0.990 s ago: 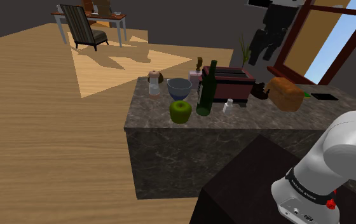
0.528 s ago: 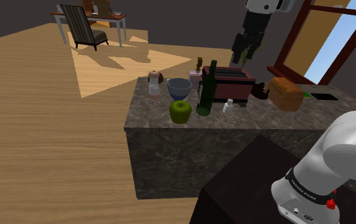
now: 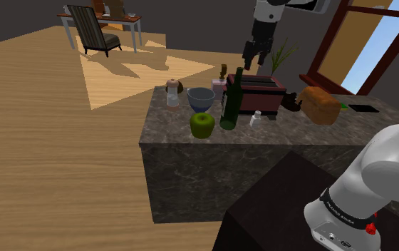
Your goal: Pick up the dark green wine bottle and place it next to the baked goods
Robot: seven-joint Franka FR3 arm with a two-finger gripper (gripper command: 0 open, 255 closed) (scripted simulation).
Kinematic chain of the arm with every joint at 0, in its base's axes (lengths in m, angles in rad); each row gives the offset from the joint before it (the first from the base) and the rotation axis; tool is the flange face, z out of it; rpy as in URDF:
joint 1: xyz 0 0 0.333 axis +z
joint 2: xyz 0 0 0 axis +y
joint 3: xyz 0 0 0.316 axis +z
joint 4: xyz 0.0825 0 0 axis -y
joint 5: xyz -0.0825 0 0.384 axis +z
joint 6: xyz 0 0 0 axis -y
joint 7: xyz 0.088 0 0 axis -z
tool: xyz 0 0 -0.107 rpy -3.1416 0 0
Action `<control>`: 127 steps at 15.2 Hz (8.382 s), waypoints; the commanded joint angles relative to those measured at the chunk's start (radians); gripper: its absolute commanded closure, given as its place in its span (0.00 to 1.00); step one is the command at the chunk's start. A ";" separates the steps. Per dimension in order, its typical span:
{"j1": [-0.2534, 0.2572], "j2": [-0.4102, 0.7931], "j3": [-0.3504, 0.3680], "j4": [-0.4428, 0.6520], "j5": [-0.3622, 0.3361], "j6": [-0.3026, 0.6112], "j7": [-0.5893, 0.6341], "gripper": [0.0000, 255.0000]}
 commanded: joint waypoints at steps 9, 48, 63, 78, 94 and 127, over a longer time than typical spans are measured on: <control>-0.013 0.262 -0.030 0.180 0.016 0.074 -0.086 0.00; -0.014 0.258 -0.030 0.343 0.018 -0.092 -0.096 1.00; -0.016 0.304 -0.032 0.604 0.025 -0.308 -0.111 1.00; -0.080 0.300 -0.083 0.734 0.029 -0.436 -0.231 1.00; -0.276 0.265 -0.276 0.688 0.040 -0.406 -0.618 1.00; -0.459 0.357 -0.418 0.507 0.105 -0.138 -0.936 1.00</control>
